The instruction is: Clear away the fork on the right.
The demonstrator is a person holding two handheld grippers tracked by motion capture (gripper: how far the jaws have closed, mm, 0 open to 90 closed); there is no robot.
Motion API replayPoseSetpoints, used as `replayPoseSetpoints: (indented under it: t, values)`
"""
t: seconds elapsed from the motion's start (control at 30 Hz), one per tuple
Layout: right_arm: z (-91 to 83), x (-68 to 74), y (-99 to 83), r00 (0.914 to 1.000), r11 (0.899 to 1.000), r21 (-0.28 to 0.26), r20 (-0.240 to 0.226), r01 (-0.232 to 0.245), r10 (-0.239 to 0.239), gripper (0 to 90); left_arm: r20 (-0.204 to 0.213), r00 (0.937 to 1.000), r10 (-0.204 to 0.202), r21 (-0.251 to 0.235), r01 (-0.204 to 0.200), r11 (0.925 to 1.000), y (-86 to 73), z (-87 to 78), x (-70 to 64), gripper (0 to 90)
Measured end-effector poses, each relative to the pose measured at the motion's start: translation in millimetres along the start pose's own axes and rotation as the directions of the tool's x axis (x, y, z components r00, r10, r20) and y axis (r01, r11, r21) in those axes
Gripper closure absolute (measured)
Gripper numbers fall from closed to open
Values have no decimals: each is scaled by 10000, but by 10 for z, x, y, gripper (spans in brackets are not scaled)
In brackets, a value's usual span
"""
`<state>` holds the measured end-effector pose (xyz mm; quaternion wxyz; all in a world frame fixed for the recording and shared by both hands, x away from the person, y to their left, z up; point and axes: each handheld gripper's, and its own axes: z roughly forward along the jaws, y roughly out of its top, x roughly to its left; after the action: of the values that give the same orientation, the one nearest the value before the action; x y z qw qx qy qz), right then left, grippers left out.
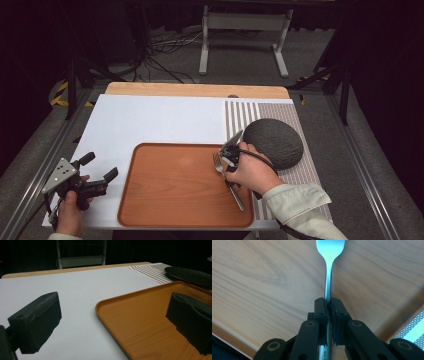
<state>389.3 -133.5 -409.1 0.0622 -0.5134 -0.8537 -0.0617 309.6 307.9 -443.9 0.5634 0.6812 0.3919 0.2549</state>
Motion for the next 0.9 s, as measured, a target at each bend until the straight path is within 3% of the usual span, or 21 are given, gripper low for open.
replayPoseSetpoints:
  t: [0.53,0.8,0.87,0.9]
  values:
    - [67,-10,-1,9998,9995,265,-42,-197,198,815,1,10000,7,39,-7,10000,3,2,-2,7]
    - [-14,2,-15,9997,9993,-335,-202,158,-165,701,-29,10000,-50,-7,50,10000,1,3,4,7]
    - [-49,4,-22,9986,9971,-604,-235,458,-473,643,-37,10000,-68,-7,68,10000,1,2,8,7]
    - [-88,9,-37,9960,9909,-1057,-213,838,-865,573,-2,10000,-88,-45,88,10000,4,-5,14,7]
